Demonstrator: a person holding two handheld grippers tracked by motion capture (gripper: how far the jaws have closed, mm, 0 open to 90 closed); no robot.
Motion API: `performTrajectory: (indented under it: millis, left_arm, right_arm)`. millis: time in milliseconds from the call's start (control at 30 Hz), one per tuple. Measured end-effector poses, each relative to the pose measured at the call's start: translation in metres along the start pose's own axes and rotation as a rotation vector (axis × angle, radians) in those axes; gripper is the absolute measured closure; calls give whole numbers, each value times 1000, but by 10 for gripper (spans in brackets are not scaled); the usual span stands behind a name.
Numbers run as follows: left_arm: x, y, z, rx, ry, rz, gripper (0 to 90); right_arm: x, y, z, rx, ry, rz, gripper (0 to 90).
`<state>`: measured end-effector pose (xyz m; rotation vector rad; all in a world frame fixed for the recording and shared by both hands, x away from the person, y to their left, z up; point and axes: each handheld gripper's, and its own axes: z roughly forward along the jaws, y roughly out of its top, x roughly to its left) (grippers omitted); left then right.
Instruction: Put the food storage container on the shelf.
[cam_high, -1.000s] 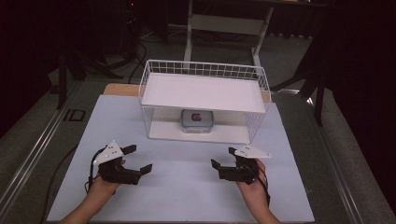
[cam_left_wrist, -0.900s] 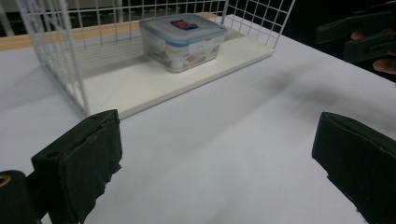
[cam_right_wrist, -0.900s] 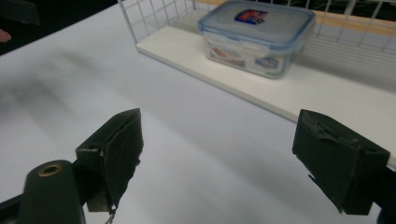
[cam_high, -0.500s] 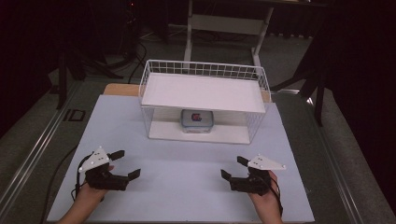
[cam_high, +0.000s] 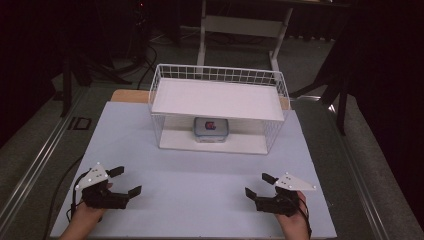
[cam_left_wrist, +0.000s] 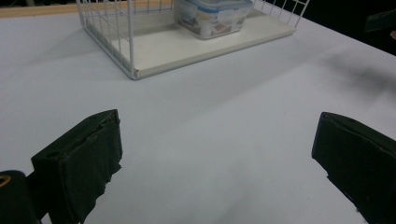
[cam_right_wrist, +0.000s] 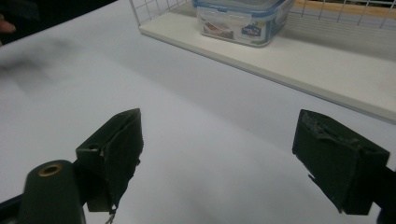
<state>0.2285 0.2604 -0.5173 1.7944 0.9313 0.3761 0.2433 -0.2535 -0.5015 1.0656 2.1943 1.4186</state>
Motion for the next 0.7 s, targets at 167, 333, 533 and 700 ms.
performTrajectory:
  millis: [167,333,533,700]
  left_arm:
    - [-4,2,2,-11,-15,11,28]
    - [-7,4,-1,-29,-29,-4,28]
    - [-6,5,-6,-41,-6,-12,28]
    - [-5,4,-4,-30,-4,-18,28]
  right_arm:
    - [-5,-6,0,21,4,38,161]
    - [-11,-11,-1,26,23,75,161]
    - [-9,-10,-4,27,37,56,161]
    - [-9,-11,-2,31,53,63,161]
